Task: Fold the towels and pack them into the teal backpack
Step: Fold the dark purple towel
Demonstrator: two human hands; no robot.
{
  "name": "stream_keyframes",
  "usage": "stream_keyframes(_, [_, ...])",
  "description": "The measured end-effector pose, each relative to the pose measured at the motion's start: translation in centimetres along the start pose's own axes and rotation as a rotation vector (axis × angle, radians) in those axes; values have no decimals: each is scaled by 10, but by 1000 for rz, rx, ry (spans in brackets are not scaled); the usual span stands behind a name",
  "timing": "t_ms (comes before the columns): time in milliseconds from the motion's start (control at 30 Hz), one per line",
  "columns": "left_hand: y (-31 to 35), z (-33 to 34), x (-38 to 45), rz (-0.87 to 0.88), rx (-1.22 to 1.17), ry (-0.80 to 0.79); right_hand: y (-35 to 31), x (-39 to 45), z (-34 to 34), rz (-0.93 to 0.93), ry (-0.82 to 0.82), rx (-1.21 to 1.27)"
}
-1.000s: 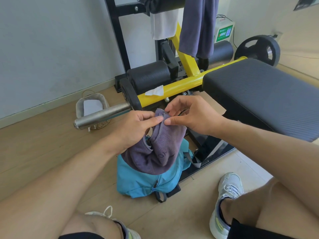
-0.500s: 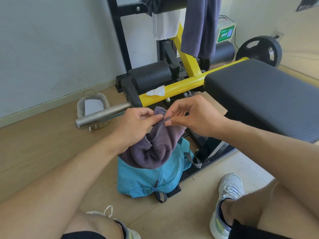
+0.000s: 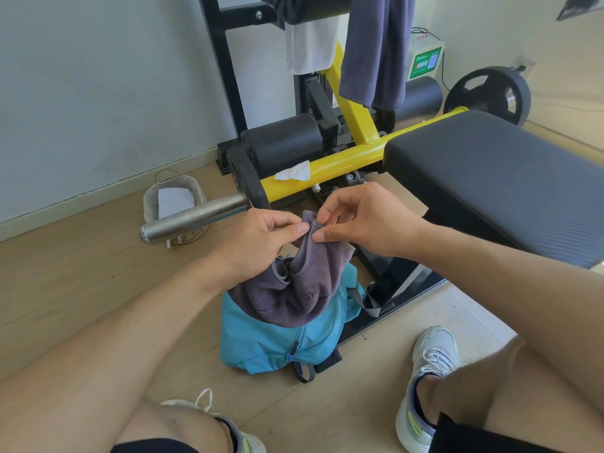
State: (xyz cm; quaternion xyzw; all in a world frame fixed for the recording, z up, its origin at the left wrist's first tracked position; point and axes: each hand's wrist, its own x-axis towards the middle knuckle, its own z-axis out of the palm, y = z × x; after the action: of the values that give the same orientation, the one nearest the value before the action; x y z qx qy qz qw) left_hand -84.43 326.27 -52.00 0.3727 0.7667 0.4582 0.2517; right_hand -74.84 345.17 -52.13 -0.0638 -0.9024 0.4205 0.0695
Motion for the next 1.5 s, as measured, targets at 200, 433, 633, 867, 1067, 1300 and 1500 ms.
stream_keyframes(200, [-10, -2, 6, -14, 15, 5, 1, 0, -1, -21, 19, 43])
stream_keyframes(433, [-18, -5, 10, -9, -1, -19, 1, 1, 3, -2, 11, 89])
stream_keyframes(633, [-19, -8, 11, 22, 30, -60, 0, 2, 3, 16, 26, 48])
stream_keyframes(867, [-23, -11, 12, 21, 9, -63, 3, 1, 3, 43, -81, 7])
stream_keyframes(1067, [-49, -41, 17, -297, -73, 416, 22, 4, -8, 216, 64, 303])
stream_keyframes(1300, [-100, -67, 12, -556, -144, 549, 46, -1, -21, 379, 97, 123])
stream_keyframes(1500, [-100, -67, 3, -453, -18, 161, 37, 3, -16, 367, 225, 399])
